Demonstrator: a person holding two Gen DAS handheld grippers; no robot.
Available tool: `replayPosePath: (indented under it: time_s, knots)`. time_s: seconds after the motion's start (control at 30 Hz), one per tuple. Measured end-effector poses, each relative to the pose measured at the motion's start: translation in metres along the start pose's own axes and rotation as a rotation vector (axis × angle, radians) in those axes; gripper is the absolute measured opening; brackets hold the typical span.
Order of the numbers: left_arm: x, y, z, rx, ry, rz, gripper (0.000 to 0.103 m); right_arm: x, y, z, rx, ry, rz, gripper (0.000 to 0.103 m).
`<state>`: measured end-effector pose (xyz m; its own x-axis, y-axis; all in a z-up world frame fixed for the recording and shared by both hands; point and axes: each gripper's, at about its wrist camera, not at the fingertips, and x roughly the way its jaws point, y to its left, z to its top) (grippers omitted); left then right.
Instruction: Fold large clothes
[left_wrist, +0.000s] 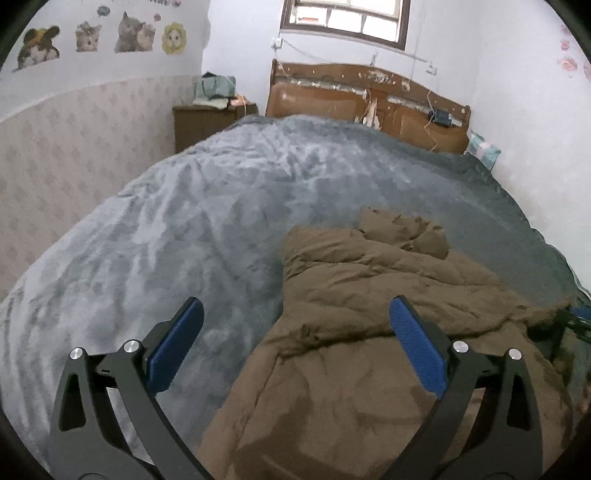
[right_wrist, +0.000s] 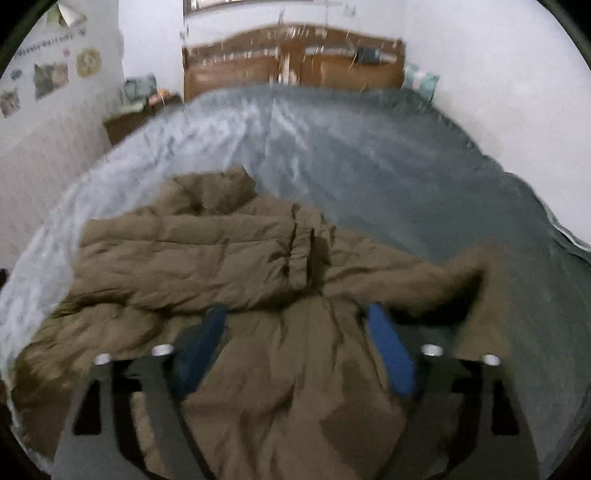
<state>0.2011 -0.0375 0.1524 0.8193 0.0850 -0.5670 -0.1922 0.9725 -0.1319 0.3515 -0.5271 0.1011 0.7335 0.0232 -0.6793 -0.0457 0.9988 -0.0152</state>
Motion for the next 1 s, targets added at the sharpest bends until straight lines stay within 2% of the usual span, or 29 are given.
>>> replayPosePath:
  time_s: [0.13,0.23,0.4,0.47,0.63,0.9,1.0]
  knots:
    - [-0.053,-0.004,-0.016,0.07,0.006,-0.01,0.1,-0.081,0.0,-0.025,-0.008,-0.064,0.027,0.09]
    - [-0.094,0.002,-0.022,0.127,-0.003,0.009,0.1,-0.123,0.007,-0.032,-0.007,-0.131,0.033,0.093]
    - [-0.154,0.031,-0.023,0.104,-0.011,0.032,0.1,-0.177,0.004,-0.046,0.017,-0.194,0.108,0.093]
    - [-0.173,0.038,-0.023,0.102,-0.037,0.068,0.1,-0.193,0.0,-0.052,-0.005,-0.209,0.118,0.094]
    - [-0.195,0.038,-0.026,0.099,-0.033,0.056,0.1,-0.217,-0.011,-0.063,-0.033,-0.228,0.114,0.094]
    - [-0.211,0.009,-0.019,0.161,-0.039,0.041,0.1,-0.217,-0.029,-0.077,0.083,-0.272,0.136,0.095]
    - [-0.216,0.002,-0.012,0.179,-0.05,0.046,0.1,-0.217,-0.034,-0.078,0.117,-0.255,0.158,0.095]
